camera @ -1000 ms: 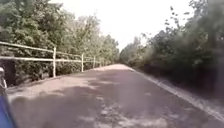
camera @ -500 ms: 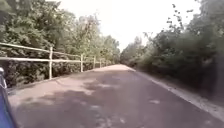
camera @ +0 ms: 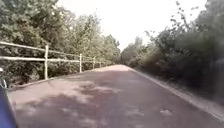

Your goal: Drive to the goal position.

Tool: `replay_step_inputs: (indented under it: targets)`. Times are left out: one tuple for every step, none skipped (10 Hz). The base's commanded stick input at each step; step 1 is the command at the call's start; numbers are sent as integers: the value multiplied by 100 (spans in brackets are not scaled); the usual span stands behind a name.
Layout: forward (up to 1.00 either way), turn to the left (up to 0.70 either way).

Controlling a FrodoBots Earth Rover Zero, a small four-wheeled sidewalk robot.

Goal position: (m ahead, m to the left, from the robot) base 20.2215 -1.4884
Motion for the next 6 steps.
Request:
replay_step_inputs:
  targets:
    - [70, 0]
    - [70, 0]
    - [70, 0]
    - [70, 0]
    - [70, 0]
    - [70, 0]
